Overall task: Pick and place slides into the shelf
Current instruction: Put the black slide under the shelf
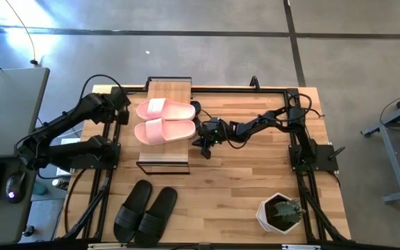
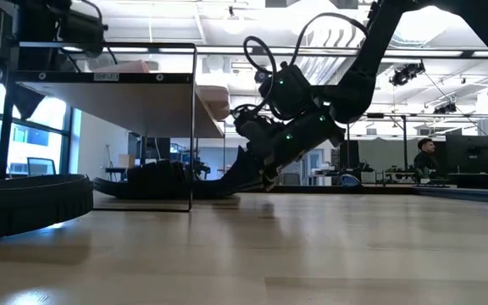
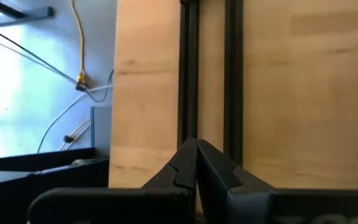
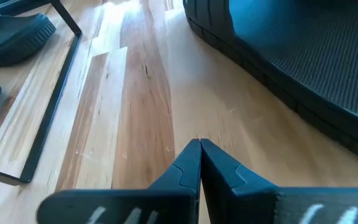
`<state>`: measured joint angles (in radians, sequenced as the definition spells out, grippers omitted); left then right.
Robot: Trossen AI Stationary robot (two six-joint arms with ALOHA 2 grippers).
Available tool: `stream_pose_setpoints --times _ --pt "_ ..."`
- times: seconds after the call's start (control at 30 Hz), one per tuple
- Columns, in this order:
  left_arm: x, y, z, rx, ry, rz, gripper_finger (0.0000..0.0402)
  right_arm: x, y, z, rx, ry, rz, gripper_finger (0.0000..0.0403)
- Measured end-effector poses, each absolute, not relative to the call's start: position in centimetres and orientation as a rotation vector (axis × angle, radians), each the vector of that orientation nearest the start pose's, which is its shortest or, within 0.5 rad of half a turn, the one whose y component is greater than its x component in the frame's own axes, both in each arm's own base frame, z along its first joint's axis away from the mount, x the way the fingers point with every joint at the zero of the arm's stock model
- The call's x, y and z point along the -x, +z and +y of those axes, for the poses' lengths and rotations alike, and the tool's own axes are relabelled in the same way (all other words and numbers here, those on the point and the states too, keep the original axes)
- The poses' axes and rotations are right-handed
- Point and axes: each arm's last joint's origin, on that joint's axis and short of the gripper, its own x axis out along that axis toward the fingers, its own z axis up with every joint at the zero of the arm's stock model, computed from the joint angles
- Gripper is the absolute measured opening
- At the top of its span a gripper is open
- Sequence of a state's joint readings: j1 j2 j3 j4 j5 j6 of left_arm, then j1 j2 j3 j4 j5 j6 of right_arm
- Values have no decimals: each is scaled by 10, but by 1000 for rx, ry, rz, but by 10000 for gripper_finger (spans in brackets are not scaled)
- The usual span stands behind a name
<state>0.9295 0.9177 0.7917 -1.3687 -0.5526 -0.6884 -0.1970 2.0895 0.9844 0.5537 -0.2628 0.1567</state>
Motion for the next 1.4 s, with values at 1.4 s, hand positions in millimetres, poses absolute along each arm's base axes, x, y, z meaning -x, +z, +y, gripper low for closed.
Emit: stream_pose_setpoints --times 1.4 --pt "-73 156 151 1075 1532 1432 0 -397 99 -56 36 53 443 0"
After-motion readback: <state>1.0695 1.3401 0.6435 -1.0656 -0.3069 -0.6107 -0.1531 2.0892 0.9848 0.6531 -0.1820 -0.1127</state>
